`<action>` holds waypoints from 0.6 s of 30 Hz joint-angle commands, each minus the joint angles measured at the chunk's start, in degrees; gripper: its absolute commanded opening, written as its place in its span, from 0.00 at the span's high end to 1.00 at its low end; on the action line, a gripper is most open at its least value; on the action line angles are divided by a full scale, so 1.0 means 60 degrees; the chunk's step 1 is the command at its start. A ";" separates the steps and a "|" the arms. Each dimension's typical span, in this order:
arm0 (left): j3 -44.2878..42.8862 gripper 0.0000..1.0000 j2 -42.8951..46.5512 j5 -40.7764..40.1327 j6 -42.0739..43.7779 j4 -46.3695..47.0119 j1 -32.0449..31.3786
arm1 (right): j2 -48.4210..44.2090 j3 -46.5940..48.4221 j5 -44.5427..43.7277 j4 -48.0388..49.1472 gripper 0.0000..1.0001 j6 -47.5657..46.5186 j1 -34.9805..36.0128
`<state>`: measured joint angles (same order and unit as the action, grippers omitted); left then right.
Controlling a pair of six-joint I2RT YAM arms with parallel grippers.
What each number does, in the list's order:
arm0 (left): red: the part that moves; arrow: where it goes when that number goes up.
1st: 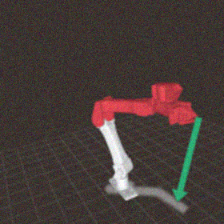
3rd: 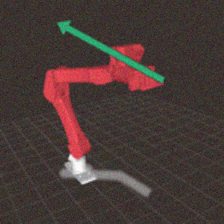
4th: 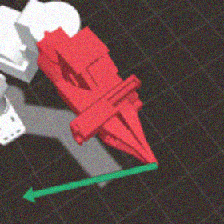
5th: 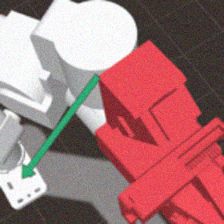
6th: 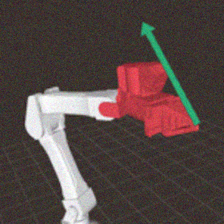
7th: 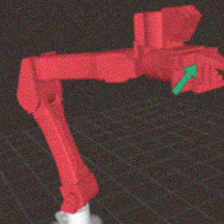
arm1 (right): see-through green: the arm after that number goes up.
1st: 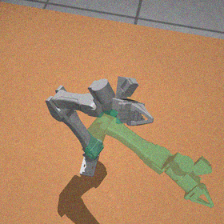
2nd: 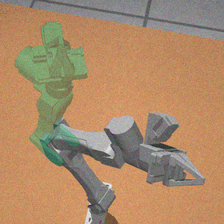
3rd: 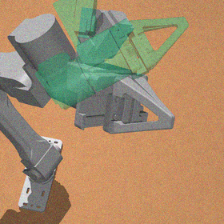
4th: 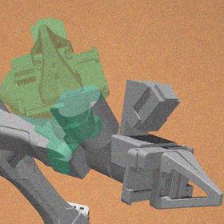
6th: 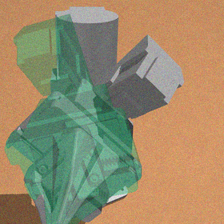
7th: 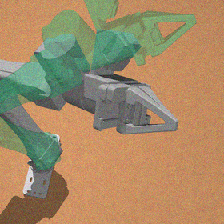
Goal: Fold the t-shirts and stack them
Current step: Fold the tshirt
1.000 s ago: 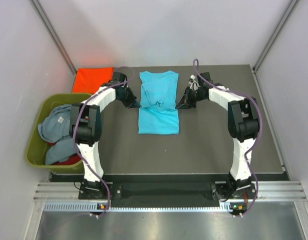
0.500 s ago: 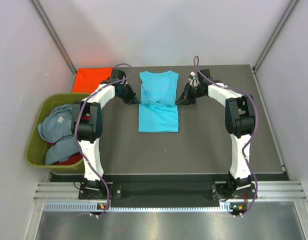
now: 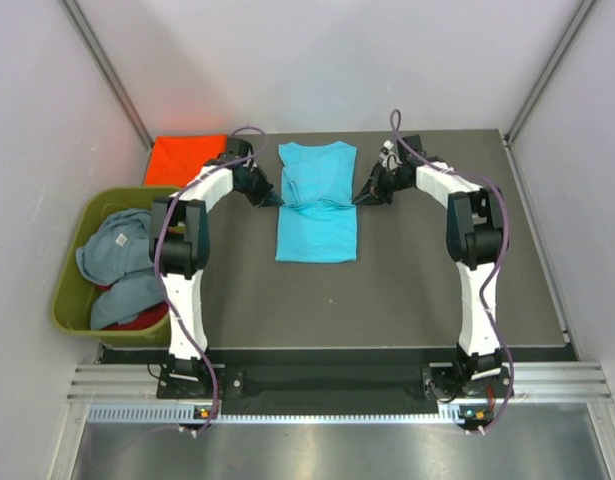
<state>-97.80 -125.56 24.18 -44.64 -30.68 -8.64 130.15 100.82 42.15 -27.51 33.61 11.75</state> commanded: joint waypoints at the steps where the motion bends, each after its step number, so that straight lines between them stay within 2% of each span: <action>1: -0.0676 1.00 -0.0167 -0.0017 0.0189 0.0104 0.0093 | 0.0266 0.0555 0.0196 -0.0015 0.98 -0.0005 -0.0127; 4: -0.0823 1.00 -0.0270 -0.0105 0.0277 0.0030 0.0093 | 0.0442 0.0716 0.0196 0.0014 0.96 0.0053 -0.0142; 6: -0.0941 0.99 -0.0401 -0.0222 0.0365 -0.0116 0.0122 | 0.0662 0.0993 0.0211 0.0000 0.89 0.0097 -0.0156; 7: -0.1043 0.90 -0.0474 -0.0295 0.0380 -0.0160 0.0108 | 0.0749 0.1126 0.0211 0.0000 0.86 0.0126 -0.0229; 10: -0.1524 0.79 -0.0621 -0.0835 0.0627 -0.0671 0.0122 | 0.1086 0.1899 0.0182 -0.0160 0.73 0.0229 -0.0491; 11: -0.1643 0.72 -0.0593 -0.0968 0.0730 -0.0862 0.0122 | 0.1189 0.2121 0.0167 -0.0249 0.68 0.0244 -0.0566; 15: -0.1718 0.59 0.0080 -0.1393 0.1505 -0.1346 0.0122 | 0.0766 0.2783 -0.0314 -0.1199 0.54 -0.0383 -0.0874; 18: -0.1149 0.59 0.0929 -0.1336 0.1771 -0.1348 0.0093 | 0.0093 0.2216 -0.0462 -0.1640 0.52 -0.0912 -0.0860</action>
<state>-105.56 -127.72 17.54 -38.02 -36.71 -8.32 136.90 114.72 40.91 -32.51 32.25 7.18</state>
